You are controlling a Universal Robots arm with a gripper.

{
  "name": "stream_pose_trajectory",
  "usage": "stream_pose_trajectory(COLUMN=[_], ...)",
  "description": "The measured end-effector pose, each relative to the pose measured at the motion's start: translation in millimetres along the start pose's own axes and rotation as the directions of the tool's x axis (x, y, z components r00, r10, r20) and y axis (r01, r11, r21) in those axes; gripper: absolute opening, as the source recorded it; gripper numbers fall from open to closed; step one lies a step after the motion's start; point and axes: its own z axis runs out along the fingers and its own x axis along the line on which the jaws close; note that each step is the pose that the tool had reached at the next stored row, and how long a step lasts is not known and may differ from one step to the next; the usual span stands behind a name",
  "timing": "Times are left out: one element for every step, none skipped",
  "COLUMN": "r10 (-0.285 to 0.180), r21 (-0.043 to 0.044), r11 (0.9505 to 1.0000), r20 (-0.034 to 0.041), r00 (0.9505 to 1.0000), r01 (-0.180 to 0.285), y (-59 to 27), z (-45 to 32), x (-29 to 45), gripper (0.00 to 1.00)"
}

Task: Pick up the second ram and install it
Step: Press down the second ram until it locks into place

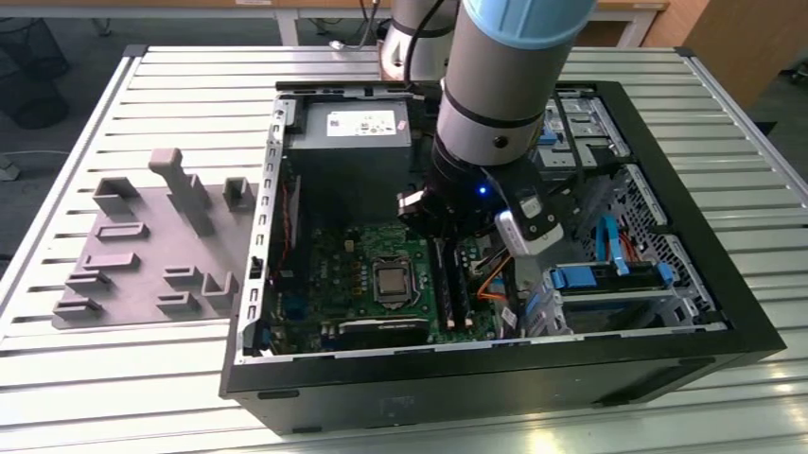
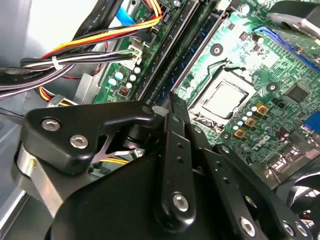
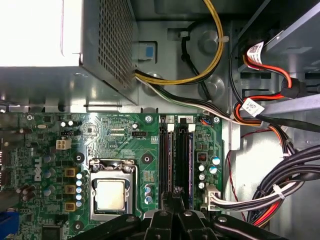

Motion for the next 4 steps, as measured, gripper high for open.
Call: stream_pose_trajectory(r10=[0.0,0.0,0.0,0.0], r21=[0.0001,0.0001,0.0002,0.0001], r11=[1.0,1.0,1.0,1.0], r20=[0.0,-0.0001,-0.0001,0.0], r00=[1.0,1.0,1.0,1.0], r01=[0.0,0.0,0.0,0.0], y=[0.0,0.0,0.0,0.0], z=[-0.1,-0.2,-0.2,-0.2], x=[0.0,0.0,0.0,0.0], gripper=[0.11,0.11,0.11,0.11])
